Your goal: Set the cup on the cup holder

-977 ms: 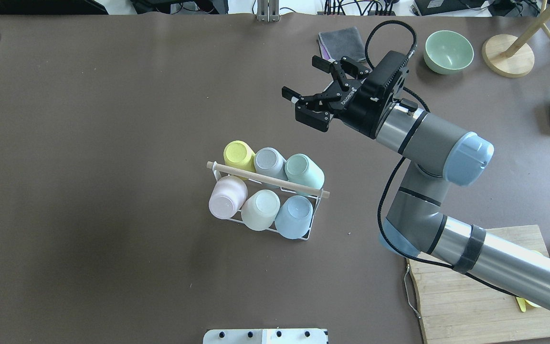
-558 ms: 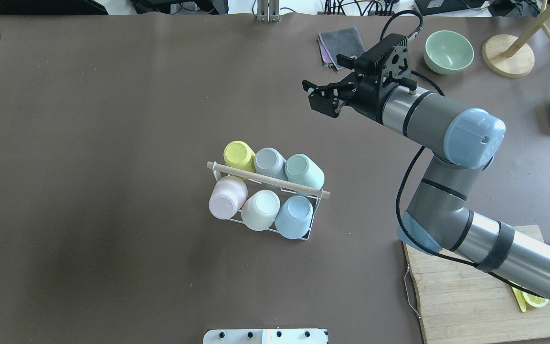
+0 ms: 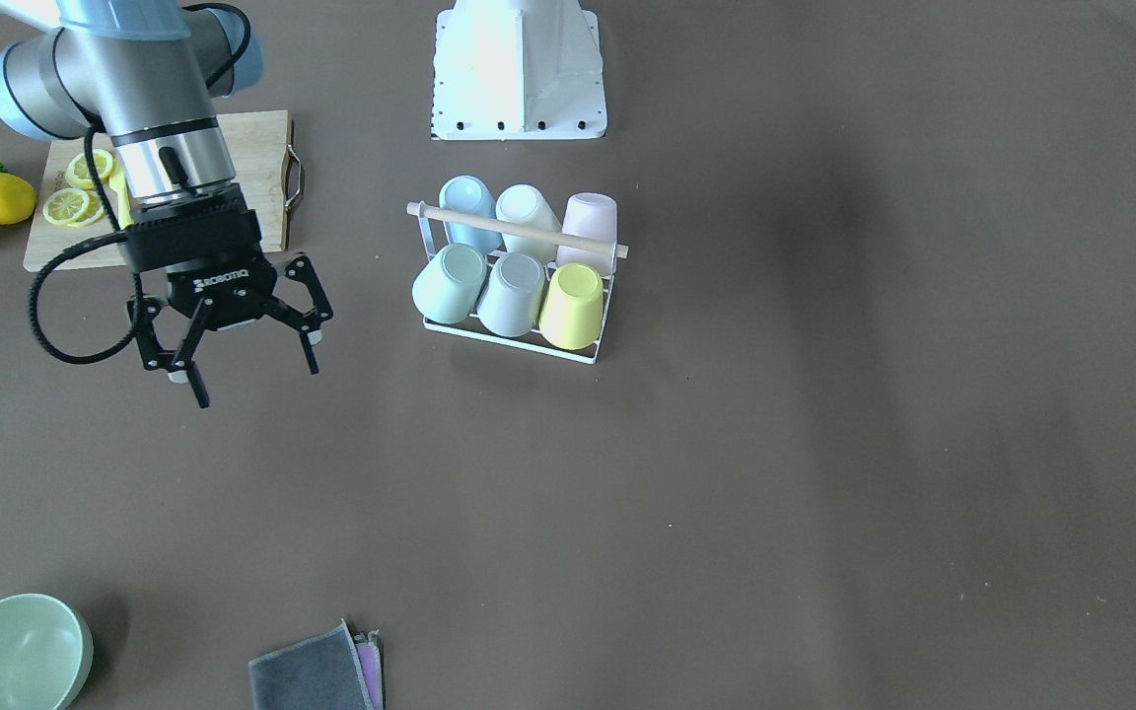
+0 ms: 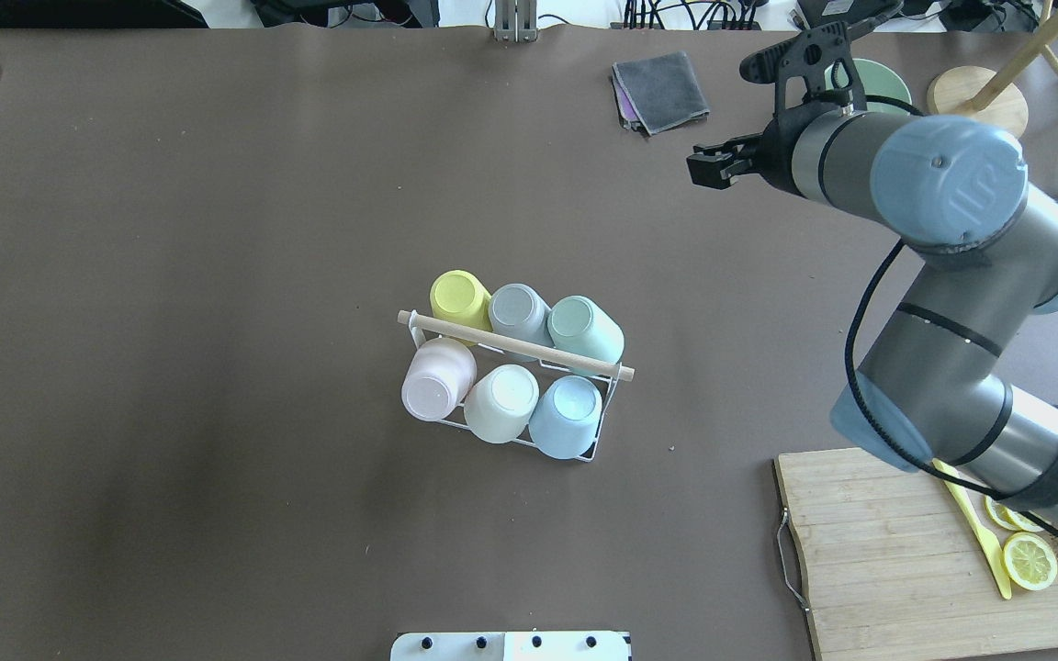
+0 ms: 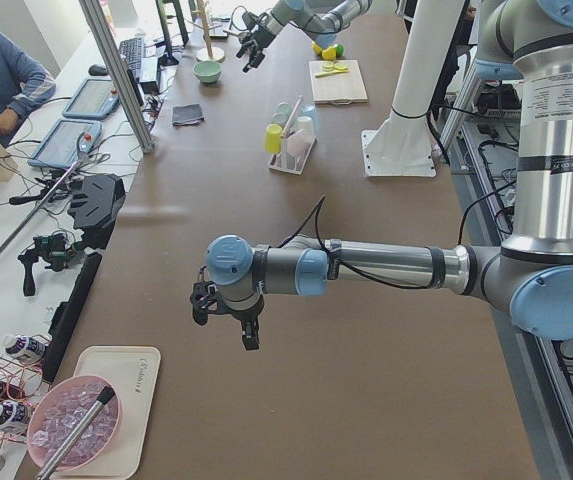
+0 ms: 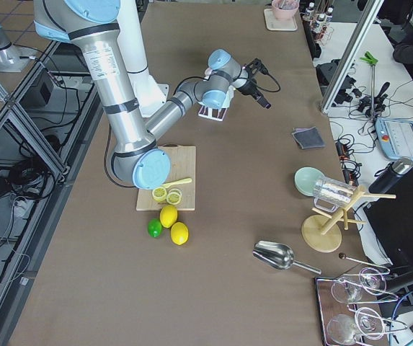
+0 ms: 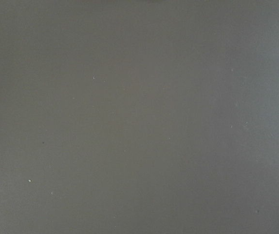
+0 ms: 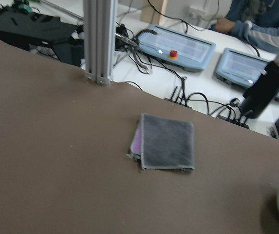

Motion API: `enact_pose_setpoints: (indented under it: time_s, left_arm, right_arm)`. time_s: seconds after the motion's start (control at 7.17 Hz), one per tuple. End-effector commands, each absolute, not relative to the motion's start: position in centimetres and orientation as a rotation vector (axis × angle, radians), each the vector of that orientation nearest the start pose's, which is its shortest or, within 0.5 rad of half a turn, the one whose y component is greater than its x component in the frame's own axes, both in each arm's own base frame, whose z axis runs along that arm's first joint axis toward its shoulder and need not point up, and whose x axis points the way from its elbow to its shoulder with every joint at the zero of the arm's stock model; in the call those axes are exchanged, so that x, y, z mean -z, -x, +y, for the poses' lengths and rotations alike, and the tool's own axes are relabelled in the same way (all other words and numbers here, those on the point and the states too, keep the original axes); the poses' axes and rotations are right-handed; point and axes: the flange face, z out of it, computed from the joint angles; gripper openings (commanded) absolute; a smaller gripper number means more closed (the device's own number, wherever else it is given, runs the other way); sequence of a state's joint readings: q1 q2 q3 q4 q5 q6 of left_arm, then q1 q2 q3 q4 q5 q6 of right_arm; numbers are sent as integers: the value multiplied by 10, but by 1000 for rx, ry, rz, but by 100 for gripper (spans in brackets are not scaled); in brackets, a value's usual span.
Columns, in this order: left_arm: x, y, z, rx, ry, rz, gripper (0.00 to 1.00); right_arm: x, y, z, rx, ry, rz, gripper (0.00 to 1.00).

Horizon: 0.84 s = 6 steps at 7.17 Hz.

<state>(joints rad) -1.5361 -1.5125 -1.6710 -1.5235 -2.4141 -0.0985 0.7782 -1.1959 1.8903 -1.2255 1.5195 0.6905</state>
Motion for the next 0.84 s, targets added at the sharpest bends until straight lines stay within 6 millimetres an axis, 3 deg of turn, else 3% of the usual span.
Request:
enact_pose_setpoints:
  time_s: [0.0,0.28,0.7]
  left_arm:
    - [-633,46,-458,-73,-7,798,98]
    - [-641,48,-456,-150,-23,774,98]
    - [-647,48,-457,-143,-10,771,98]
  right_arm:
    - [-314,253,-545,0,-496,-558,100]
    - [-405,200,-534,-78,-218,-598,100]
    - [-522,140,-491,-166,90,-677,100]
